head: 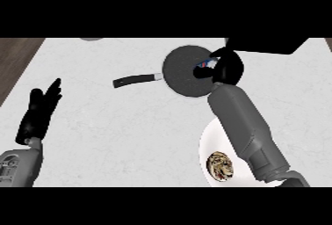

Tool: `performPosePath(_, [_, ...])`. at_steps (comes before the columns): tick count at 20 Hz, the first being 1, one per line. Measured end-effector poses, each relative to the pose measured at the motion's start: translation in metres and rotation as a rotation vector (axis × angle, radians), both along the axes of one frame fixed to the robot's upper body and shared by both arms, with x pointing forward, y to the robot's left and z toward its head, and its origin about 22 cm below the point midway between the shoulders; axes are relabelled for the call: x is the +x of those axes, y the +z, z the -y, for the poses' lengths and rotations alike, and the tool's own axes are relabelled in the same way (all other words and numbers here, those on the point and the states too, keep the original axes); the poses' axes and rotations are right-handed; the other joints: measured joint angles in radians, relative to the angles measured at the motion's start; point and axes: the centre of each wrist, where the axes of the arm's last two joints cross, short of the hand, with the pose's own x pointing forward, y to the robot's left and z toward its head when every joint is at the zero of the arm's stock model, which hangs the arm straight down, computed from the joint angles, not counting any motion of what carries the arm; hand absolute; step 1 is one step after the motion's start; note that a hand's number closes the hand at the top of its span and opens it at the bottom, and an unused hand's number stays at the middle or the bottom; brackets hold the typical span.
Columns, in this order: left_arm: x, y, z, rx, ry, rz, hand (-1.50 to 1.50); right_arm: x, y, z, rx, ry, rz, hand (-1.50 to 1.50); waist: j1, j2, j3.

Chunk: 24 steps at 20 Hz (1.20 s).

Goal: Pick the can from the plate and place it in the pan

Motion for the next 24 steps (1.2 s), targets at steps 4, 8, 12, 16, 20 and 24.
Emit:
performPosePath(4, [0.003, 0.001, 0.003, -0.001, -0.018, 0.009, 0.0, 0.002, -0.007, 0.005, 0.071, -0.005, 0.019, -1.5, 0.018, 0.008, 0.001])
performPosePath(8, [0.004, 0.001, 0.008, 0.001, -0.029, 0.015, 0.0, 0.003, -0.011, 0.006, 0.103, 0.003, 0.055, -1.5, 0.028, 0.011, 0.001])
performPosePath(12, [0.005, 0.001, 0.012, 0.004, -0.042, 0.02, 0.0, 0.006, -0.009, 0.008, 0.127, -0.006, 0.134, -1.5, 0.037, 0.013, 0.002])
performPosePath(16, [0.007, 0.002, 0.012, 0.004, -0.034, 0.016, 0.0, 0.009, -0.003, 0.01, 0.14, -0.026, 0.24, -1.5, 0.033, 0.012, 0.002])
performPosePath(20, [0.005, 0.0, 0.011, -0.003, -0.028, 0.009, 0.0, 0.011, 0.0, 0.013, 0.153, -0.068, 0.32, -1.5, 0.026, 0.004, 0.001])
performPosePath(24, [0.005, -0.001, 0.007, 0.004, -0.003, -0.004, 0.0, 0.012, 0.0, 0.017, 0.182, -0.122, 0.369, -1.5, 0.0, -0.006, 0.0])
